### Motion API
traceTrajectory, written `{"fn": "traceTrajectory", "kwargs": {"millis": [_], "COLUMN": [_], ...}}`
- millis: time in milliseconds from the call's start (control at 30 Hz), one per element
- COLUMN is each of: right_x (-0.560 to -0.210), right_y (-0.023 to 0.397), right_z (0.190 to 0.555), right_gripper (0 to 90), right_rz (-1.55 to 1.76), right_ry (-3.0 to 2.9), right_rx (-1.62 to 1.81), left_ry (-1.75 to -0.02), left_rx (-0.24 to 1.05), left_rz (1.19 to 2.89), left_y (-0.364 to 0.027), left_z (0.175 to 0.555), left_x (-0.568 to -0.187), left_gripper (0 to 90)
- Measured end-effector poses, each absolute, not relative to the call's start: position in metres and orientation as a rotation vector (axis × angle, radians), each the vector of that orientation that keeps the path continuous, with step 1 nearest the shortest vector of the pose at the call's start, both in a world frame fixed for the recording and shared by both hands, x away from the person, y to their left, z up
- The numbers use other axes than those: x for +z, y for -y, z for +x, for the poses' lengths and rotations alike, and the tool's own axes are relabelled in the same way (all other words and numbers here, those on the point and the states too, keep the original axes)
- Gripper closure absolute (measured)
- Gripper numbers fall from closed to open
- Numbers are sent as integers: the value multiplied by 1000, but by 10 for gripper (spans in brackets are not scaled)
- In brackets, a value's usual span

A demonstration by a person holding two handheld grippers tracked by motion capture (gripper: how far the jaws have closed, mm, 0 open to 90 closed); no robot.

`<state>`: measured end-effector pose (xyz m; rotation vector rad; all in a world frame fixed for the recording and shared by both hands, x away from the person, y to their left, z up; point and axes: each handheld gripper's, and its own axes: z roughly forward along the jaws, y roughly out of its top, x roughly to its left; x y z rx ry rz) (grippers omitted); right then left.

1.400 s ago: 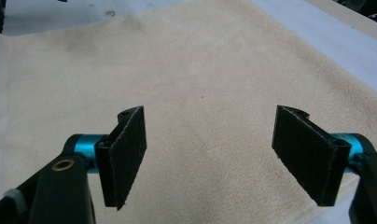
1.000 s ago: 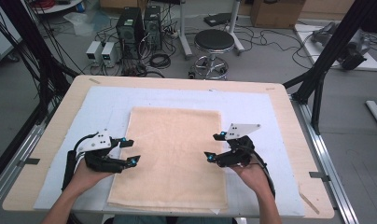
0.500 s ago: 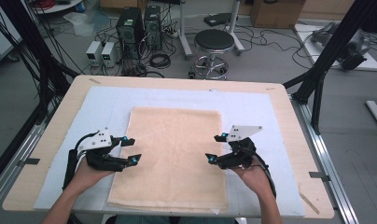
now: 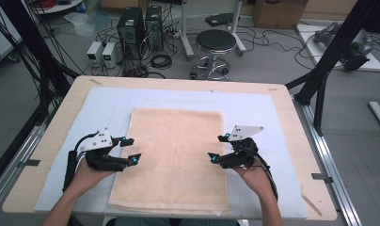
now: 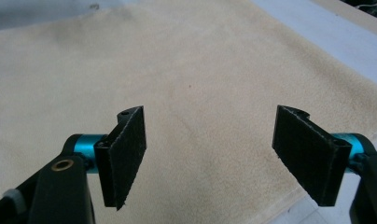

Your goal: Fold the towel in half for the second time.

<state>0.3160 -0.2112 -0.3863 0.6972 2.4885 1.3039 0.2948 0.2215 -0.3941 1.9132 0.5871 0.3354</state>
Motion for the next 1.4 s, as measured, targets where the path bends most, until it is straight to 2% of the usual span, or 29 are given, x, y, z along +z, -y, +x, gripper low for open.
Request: {"fn": "traceTrajectory", "kwargs": {"millis": [233,433,700,1067,1300,1400], "right_x": [-370,-357,-346,-391,-415,-421], "right_y": [213,208,207,217,218,218], "right_z": [330,367,408,453,465,468], "right_gripper": [256,268,284,314,317,327], "right_rz": [730,774,841,1007,1098,1111], "right_ry": [-2436,-2430,-2408,-2386,-2393,-2387], "right_rx": [1306,1311,1268,1210,1148,1124], "left_ry": [-670,-755,-847,-996,-1090,-1150], "left_rx": [364,426,429,427,410,448], "left_rz": [1875,1852,1894,1880,1890,1870], "left_y": [-228,-230,-235,-244,-244,-239], "left_z": [319,353,403,448,462,466], "left_x": [-381,-366,-350,-392,-417,-423], "left_gripper": [393,404,412,447,469,467]}}
